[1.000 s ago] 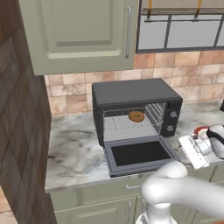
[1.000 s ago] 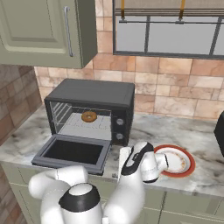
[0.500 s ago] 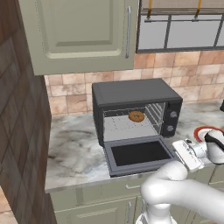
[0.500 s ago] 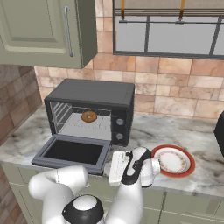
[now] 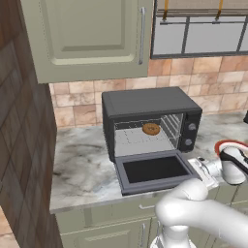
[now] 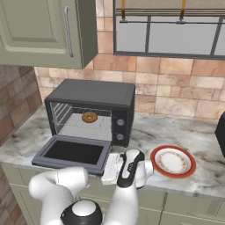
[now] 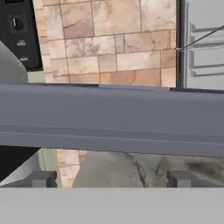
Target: Pick up the bagel from the plate, place it on the toaster oven rack, close the door, and set the timer.
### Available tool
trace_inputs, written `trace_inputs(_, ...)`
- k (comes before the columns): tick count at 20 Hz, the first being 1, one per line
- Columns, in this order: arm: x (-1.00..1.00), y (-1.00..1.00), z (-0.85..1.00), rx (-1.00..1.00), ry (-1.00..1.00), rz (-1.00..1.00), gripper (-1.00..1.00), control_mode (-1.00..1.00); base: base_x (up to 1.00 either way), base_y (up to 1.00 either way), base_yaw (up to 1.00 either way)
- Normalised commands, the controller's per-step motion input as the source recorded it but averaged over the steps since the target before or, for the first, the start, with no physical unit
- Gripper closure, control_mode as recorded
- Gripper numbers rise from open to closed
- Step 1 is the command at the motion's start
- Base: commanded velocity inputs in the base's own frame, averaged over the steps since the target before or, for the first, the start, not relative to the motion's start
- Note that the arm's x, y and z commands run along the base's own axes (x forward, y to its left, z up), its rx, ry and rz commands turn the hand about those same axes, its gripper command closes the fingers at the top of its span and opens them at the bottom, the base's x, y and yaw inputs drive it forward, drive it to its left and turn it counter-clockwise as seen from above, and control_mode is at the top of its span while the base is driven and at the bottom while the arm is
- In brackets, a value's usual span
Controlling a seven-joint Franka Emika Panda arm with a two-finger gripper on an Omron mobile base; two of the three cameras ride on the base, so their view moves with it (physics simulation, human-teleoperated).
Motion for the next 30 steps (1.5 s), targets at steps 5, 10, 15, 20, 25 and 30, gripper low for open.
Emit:
trace_inputs(5, -0.48, 0.18, 0.17, 0.19, 0.11, -0.12, -1.00, -1.00, 0.00, 0.00, 0.00)
trace_inputs(10, -0.13, 0.34, 0.67, 0.23, 0.00, -0.12, -1.00, -1.00, 0.00, 0.00, 0.00)
trace_inputs(15, 0.05, 0.75, 0.75, 0.18, 0.00, -0.10, -1.00, -1.00, 0.00, 0.00, 0.00)
trace_inputs(20, 0.23, 0.91, 0.77, 0.16, 0.00, -0.11, -1.00, -1.00, 0.00, 0.00, 0.00)
trace_inputs(25, 0.29, 0.59, 0.95, 0.18, 0.00, -0.13, -1.00, -1.00, 0.00, 0.00, 0.00)
trace_inputs(30, 0.40, 0.41, 0.98, 0.19, 0.01, -0.17, -1.00, -1.00, 0.00, 0.00, 0.00)
